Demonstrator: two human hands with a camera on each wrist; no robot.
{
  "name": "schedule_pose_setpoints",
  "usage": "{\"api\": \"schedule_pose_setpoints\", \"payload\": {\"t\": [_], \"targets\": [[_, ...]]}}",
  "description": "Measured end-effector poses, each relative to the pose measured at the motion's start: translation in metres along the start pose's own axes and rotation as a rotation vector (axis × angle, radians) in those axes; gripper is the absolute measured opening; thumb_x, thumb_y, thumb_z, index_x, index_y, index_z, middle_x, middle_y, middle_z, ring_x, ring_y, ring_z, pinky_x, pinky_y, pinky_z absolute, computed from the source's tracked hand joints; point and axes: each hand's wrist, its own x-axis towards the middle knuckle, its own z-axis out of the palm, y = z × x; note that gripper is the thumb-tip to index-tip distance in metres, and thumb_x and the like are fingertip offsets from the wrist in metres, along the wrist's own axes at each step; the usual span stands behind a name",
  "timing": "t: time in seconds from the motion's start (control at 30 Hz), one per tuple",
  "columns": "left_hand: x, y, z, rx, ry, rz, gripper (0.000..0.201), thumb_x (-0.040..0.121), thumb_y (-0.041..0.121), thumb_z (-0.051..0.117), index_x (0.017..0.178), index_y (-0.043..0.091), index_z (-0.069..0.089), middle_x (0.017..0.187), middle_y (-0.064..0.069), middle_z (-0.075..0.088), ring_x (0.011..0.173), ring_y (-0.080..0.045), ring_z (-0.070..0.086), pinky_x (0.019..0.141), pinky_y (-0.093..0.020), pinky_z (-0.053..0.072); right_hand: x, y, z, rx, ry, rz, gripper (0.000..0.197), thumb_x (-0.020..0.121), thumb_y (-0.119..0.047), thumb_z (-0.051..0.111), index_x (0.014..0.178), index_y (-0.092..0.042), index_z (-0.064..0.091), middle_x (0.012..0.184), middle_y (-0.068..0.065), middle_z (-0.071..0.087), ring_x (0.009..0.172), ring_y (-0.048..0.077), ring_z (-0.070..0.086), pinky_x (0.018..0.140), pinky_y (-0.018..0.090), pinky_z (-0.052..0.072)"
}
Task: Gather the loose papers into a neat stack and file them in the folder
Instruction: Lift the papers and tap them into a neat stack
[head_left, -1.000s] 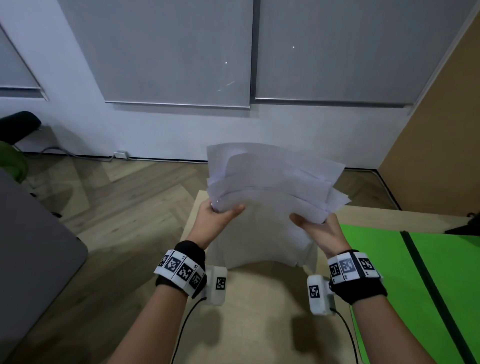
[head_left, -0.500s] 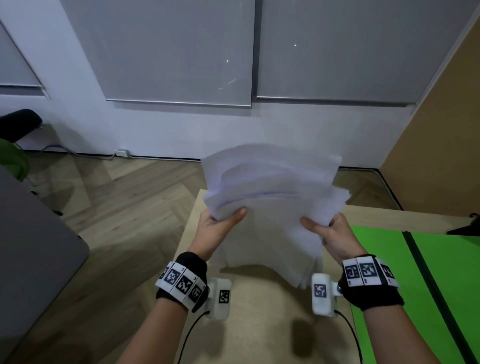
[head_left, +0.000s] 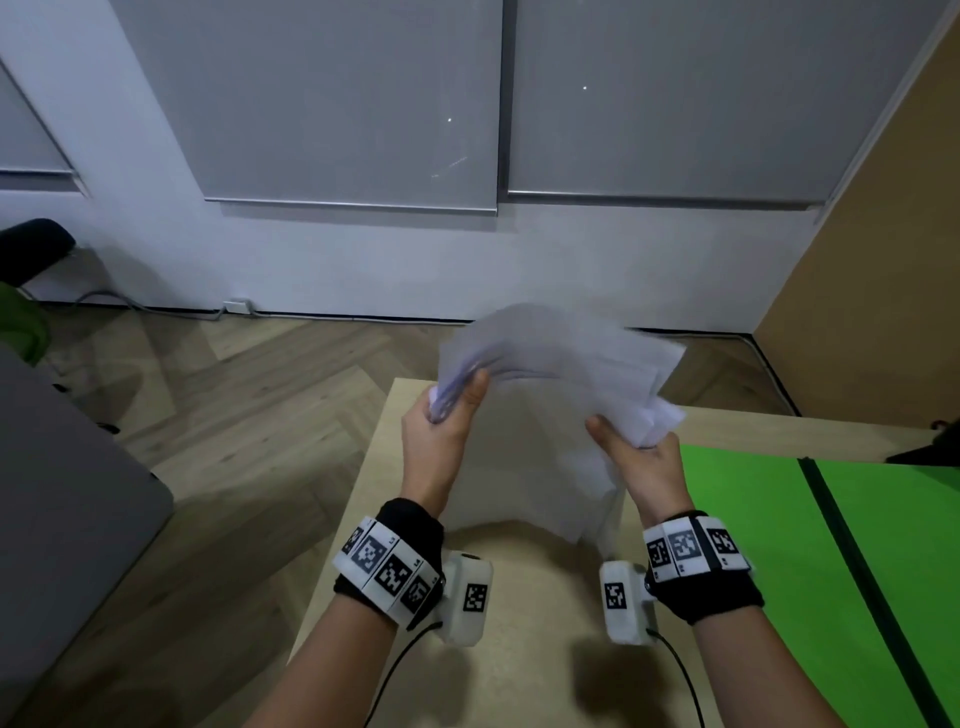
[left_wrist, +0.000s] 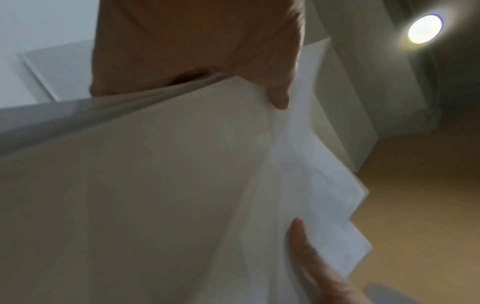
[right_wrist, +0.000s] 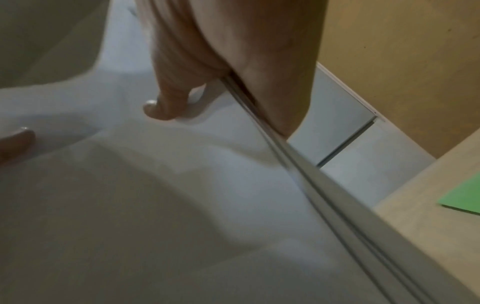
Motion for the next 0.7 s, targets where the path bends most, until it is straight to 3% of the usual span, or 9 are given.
{"api": "schedule_pose_setpoints", "payload": {"t": [0.1,0.2,0.3,0.33,0.37,0.47,0.57,0.63,0.7], "targets": [[0.001,0.003,-0.001,-0.030,0.111,0.029,0.073,0.062,0.072,0.066,0.093,0.005,0.068,0.088,-0.004,0.074,0.077,-0.006,0.064,0.073,-0.024,0.053,-0.003,-0.010,0.005,0.056,-0.020,0.000,0.015,0.066,-0.030,0.077,0.078,-0.022,0.073,0.077,-0.013,0.076,0.076,0.003,0.070,0.075,0.023,0.056],[0.005,0.014,0.002,-0.067,0.216,-0.026,0.049,0.075,0.064,0.064,0.085,0.017,0.066,0.072,0.009,0.063,0.066,-0.004,0.058,0.064,-0.019,0.045,-0.006,-0.026,0.014,0.090,0.041,0.003,0.035,0.063,-0.043,0.075,0.066,-0.010,0.063,0.063,-0.005,0.066,0.066,0.010,0.061,0.058,0.014,0.050],[0.007,0.019,0.007,-0.031,0.308,-0.112,0.045,0.079,0.063,0.060,0.062,0.023,0.049,0.061,0.009,0.045,0.060,-0.011,0.043,0.063,-0.029,0.036,-0.011,-0.036,0.025,0.091,0.117,-0.003,0.060,0.076,-0.041,0.069,0.066,0.014,0.047,0.057,0.007,0.039,0.076,0.011,0.036,0.058,0.039,0.044],[0.008,0.018,0.007,-0.027,0.312,-0.125,0.050,0.077,0.066,0.060,0.060,0.022,0.044,0.062,0.008,0.041,0.060,-0.013,0.039,0.063,-0.030,0.034,-0.011,-0.038,0.029,0.085,0.128,-0.010,0.062,0.075,-0.042,0.070,0.069,0.016,0.051,0.056,0.016,0.045,0.063,0.024,0.050,0.062,0.041,0.045],[0.010,0.016,0.007,-0.018,0.303,-0.140,0.055,0.074,0.071,0.059,0.063,0.019,0.044,0.066,0.006,0.043,0.062,-0.013,0.039,0.063,-0.030,0.034,-0.012,-0.039,0.032,0.081,0.130,-0.012,0.052,0.076,-0.036,0.072,0.071,0.013,0.057,0.060,0.021,0.055,0.076,0.044,0.061,0.068,0.042,0.048],[0.015,0.014,0.005,0.019,0.257,-0.180,0.070,0.059,0.086,0.053,0.078,0.019,0.052,0.079,0.002,0.050,0.074,-0.014,0.047,0.069,-0.031,0.039,-0.009,-0.030,0.031,0.076,0.076,-0.040,0.010,0.078,-0.015,0.073,0.069,-0.013,0.070,0.064,-0.007,0.073,0.064,0.007,0.067,0.074,0.030,0.053],[0.019,0.022,0.002,-0.003,0.286,-0.178,0.077,0.068,0.079,0.054,0.096,0.008,0.062,0.099,-0.005,0.062,0.094,-0.023,0.056,0.081,-0.033,0.042,-0.007,-0.022,0.025,0.095,0.026,-0.045,0.006,0.079,-0.012,0.070,0.078,-0.017,0.071,0.069,-0.013,0.074,0.068,0.001,0.069,0.068,0.022,0.056],[0.019,0.030,0.003,-0.072,0.353,-0.157,0.080,0.077,0.066,0.059,0.129,0.005,0.051,0.128,-0.008,0.055,0.114,-0.021,0.052,0.092,-0.030,0.038,-0.006,-0.021,0.024,0.111,0.024,-0.057,0.004,0.081,-0.014,0.067,0.082,-0.017,0.070,0.068,-0.014,0.074,0.067,-0.001,0.068,0.063,0.017,0.054],[0.017,0.037,0.006,-0.113,0.374,-0.133,0.082,0.078,0.063,0.060,0.138,0.011,0.040,0.133,0.001,0.046,0.117,-0.013,0.044,0.094,-0.026,0.032,-0.007,-0.023,0.026,0.105,0.034,-0.060,0.006,0.083,-0.018,0.065,0.078,-0.017,0.069,0.062,-0.017,0.071,0.061,-0.006,0.065,0.058,0.013,0.051]]}}
